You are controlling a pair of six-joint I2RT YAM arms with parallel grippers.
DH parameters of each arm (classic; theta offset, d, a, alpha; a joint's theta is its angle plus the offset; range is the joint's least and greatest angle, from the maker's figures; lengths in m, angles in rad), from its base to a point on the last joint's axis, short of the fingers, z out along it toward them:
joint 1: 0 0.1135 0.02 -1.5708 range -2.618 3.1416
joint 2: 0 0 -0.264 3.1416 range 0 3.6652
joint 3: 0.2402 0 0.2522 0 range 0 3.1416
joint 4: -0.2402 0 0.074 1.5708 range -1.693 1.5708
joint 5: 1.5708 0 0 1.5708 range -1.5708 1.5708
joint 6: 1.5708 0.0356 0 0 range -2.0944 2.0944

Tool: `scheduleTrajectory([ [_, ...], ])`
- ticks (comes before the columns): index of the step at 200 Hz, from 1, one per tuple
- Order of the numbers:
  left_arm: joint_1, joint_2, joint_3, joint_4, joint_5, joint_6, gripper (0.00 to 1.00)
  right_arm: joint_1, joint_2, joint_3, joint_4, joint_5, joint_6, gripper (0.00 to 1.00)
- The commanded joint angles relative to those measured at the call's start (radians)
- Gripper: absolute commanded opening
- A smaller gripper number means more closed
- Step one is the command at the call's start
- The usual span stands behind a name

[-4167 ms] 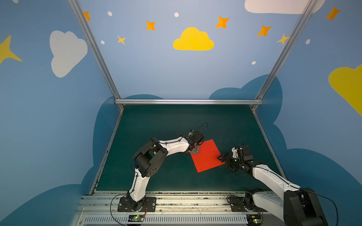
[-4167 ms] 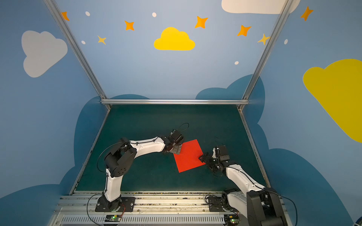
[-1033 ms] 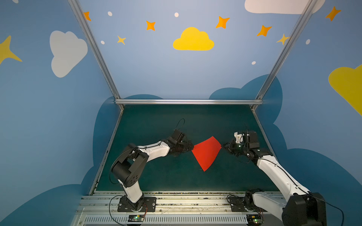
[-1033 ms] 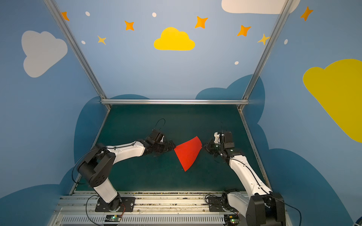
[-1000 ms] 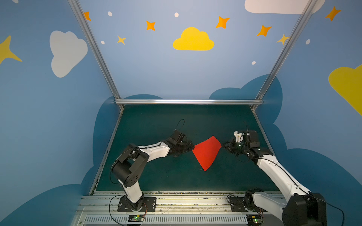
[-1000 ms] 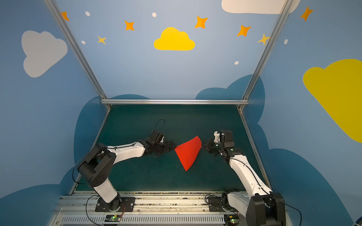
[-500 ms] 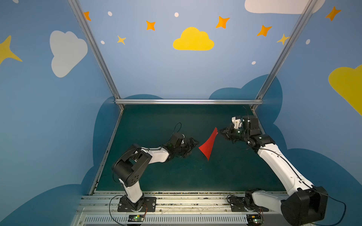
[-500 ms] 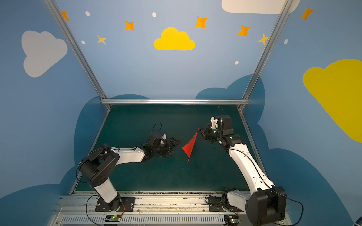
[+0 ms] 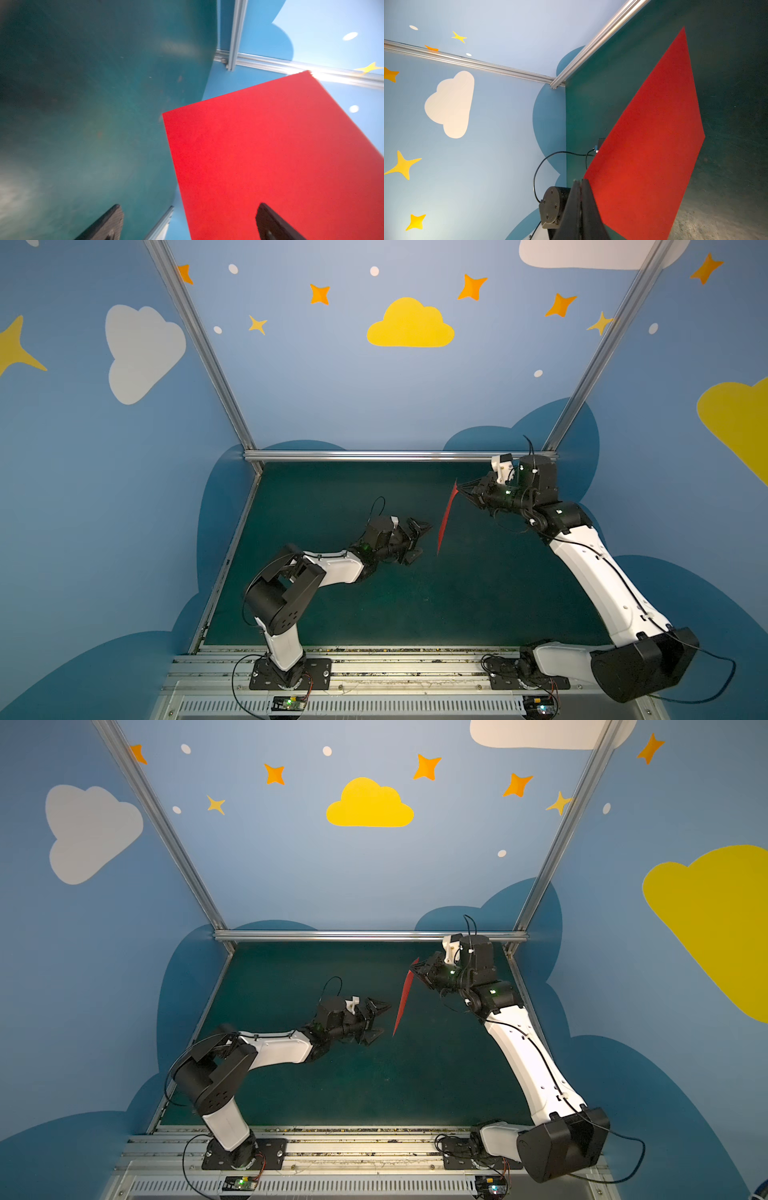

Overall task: Fold a paper plane with a square sheet of paper (fold left side to right side)
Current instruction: 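Hold the lifted sheet with both grippers and bring the corners toward each other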

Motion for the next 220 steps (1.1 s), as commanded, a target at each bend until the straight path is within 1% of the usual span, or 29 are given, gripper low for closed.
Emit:
scheduleTrajectory([
  [1, -0.018, 0.052, 0.004, 0.168, -0.024, -0.163, 1.00, 0.011, 0.012, 0.043, 0.000, 0.012, 0.012, 0.00],
  [19, -0.032, 0.081, 0.002, 0.256, -0.052, -0.239, 1.00, 0.016, 0.016, 0.052, 0.010, 0.018, 0.021, 0.00],
  [44, -0.055, 0.118, 0.034, 0.325, -0.075, -0.298, 1.00, 0.024, 0.018, 0.050, 0.029, 0.024, 0.033, 0.00],
  [79, -0.084, 0.164, 0.077, 0.407, -0.102, -0.364, 1.00, 0.030, 0.013, 0.032, 0.048, 0.027, 0.041, 0.00],
  [113, -0.096, 0.190, 0.080, 0.464, -0.138, -0.402, 0.99, 0.029, -0.011, -0.017, 0.067, 0.044, 0.050, 0.00],
  [133, -0.096, 0.201, 0.068, 0.503, -0.159, -0.415, 0.94, 0.022, -0.037, -0.051, 0.077, 0.062, 0.059, 0.00],
  [153, -0.096, 0.203, 0.054, 0.515, -0.168, -0.415, 0.86, 0.009, -0.054, -0.069, 0.077, 0.067, 0.058, 0.00],
  [191, -0.096, 0.217, 0.037, 0.543, -0.192, -0.421, 0.69, -0.006, -0.068, -0.083, 0.080, 0.059, 0.062, 0.00],
  [220, -0.095, 0.227, 0.025, 0.554, -0.200, -0.422, 0.62, -0.019, -0.083, -0.087, 0.079, 0.052, 0.061, 0.00],
])
